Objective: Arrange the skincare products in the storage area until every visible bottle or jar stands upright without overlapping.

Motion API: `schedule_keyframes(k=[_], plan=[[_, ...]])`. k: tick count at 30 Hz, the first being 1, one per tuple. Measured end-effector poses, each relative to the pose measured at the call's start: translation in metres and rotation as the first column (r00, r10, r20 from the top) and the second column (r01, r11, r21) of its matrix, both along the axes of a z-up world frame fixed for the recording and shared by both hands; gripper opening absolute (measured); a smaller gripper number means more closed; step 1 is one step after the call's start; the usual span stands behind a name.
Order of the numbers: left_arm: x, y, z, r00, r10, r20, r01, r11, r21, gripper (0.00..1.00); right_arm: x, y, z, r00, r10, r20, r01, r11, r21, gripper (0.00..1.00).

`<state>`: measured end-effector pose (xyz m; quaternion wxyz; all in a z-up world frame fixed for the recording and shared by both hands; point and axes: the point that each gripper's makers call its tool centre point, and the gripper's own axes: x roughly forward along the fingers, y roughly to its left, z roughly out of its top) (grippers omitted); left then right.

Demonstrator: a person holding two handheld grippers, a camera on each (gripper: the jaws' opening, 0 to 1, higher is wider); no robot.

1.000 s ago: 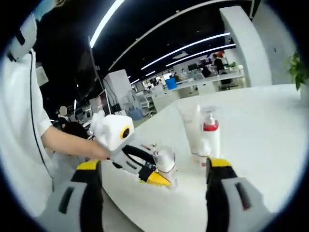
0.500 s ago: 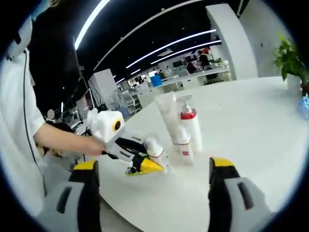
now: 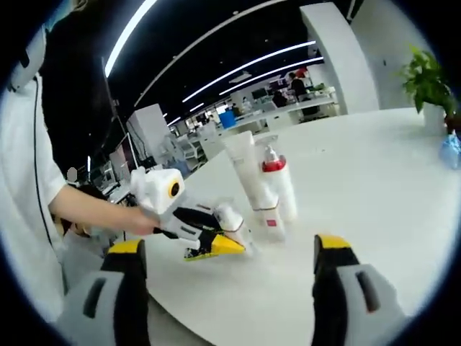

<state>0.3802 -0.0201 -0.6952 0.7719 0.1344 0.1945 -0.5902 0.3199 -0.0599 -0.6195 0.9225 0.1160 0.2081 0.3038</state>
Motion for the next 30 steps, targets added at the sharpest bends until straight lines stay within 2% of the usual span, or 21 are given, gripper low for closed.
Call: schedule_keyframes(k=[22,30], plan=[[0.036,-0.003,0.000,1.000,0.008,0.005,-0.008,1.000,-0.014,0.18,0.001,-0.001,-0.004,1.000,-0.007,-0.019,0.006,1.000,-0.007,0.97],[0.041,-0.007,-0.002,1.000,0.010,-0.007,-0.010,1.000,-0.014,0.18,-0.001,-0.002,-0.007,0.999,-0.010,-0.031,0.010,1.000,-0.006,0.98]])
